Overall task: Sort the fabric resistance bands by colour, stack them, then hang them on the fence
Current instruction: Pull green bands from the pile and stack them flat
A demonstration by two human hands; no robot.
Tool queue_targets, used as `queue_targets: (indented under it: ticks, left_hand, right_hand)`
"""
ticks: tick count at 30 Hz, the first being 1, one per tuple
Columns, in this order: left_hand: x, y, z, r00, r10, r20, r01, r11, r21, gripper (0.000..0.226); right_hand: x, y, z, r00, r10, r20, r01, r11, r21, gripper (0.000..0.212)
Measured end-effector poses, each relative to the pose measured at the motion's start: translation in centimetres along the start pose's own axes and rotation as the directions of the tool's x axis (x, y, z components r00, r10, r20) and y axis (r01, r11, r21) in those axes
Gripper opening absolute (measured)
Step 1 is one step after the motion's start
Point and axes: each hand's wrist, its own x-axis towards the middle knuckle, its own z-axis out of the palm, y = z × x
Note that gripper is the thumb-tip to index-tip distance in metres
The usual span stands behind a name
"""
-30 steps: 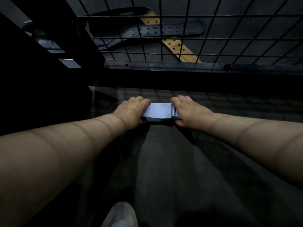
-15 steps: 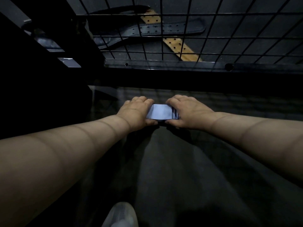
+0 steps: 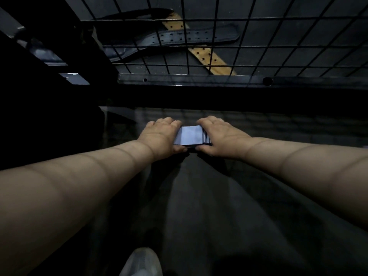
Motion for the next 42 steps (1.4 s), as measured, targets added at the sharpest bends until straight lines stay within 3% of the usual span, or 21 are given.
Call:
queue_targets:
  ticks: [5,9,11,15,18,21,24,27,29,33,35,37,42]
  left_hand:
    - [0.0,1.0,-0.2,0.997,0.058,-0.055,-0.052,0.994,0.094,0.089]
    - [-0.1,2.4,-0.9,0.990,0.112,-0.084,-0.102,0.989,0.111,0.120]
    - [0.0,3.7,-1.5,0.983,0.141,-0.119,-0.130,0.987,0.097,0.123]
    - [0.2,8.0,-2.7,0.927,0.251,-0.277,-0.259,0.966,0.010,0.086]
    - [-0.3,11.6,-2.5,0.833,0.418,-0.363,-0.451,0.893,-0.006,0.058]
    - [-1.4,15.5,-1.9,0.760,0.580,-0.293,-0.601,0.799,0.024,0.044]
    - [-2.5,19.2,-1.0,0.730,0.667,-0.153,-0.674,0.739,0.002,0.043]
    - [-3.1,22.4,-0.5,0.719,0.694,-0.041,-0.695,0.718,-0.033,0.049]
    - [-3.2,24.4,-0.6,0.717,0.697,-0.004,-0.696,0.716,-0.049,0.056]
    - [-2.9,27.4,-1.2,0.731,0.683,-0.003,-0.679,0.726,-0.111,0.065]
    - [-2.6,28.5,-1.5,0.762,0.647,-0.006,-0.640,0.752,-0.157,0.054]
    - [-2.5,29.3,-1.7,0.790,0.613,-0.009,-0.602,0.773,-0.202,0.043]
    - [-2.2,31.1,-1.9,0.852,0.523,0.006,-0.492,0.805,-0.332,0.041]
  right_hand:
    - [-1.4,0.8,-0.2,1.000,0.027,-0.002,-0.027,1.000,0.013,0.096]
    - [-3.9,1.8,0.0,0.997,0.040,-0.068,-0.043,0.999,-0.033,0.110]
    - [-5.6,2.3,0.4,0.994,0.061,-0.090,-0.063,0.998,-0.025,0.110]
    - [-10.5,4.6,1.1,0.988,0.110,-0.106,-0.108,0.994,0.026,0.083]
    - [-14.9,7.6,1.8,0.982,0.172,-0.082,-0.172,0.985,0.004,0.056]
    - [-19.7,11.3,2.8,0.957,0.286,-0.052,-0.287,0.957,-0.027,0.055]
    - [-23.9,15.3,3.9,0.898,0.421,-0.132,-0.426,0.905,-0.010,0.063]
    - [-26.9,18.1,3.7,0.856,0.482,-0.186,-0.488,0.873,0.014,0.043]
    - [-28.2,19.7,2.9,0.865,0.467,-0.185,-0.477,0.879,-0.011,0.045]
    - [-29.9,22.0,1.2,0.930,0.305,-0.205,-0.352,0.901,-0.255,0.043]
    - [-30.7,22.6,0.0,0.921,0.322,-0.221,-0.387,0.822,-0.417,0.045]
    - [-31.1,23.2,-1.2,0.887,0.398,-0.235,-0.463,0.759,-0.459,0.044]
    - [-32.2,25.2,-2.8,0.894,0.394,-0.212,-0.445,0.733,-0.514,0.046]
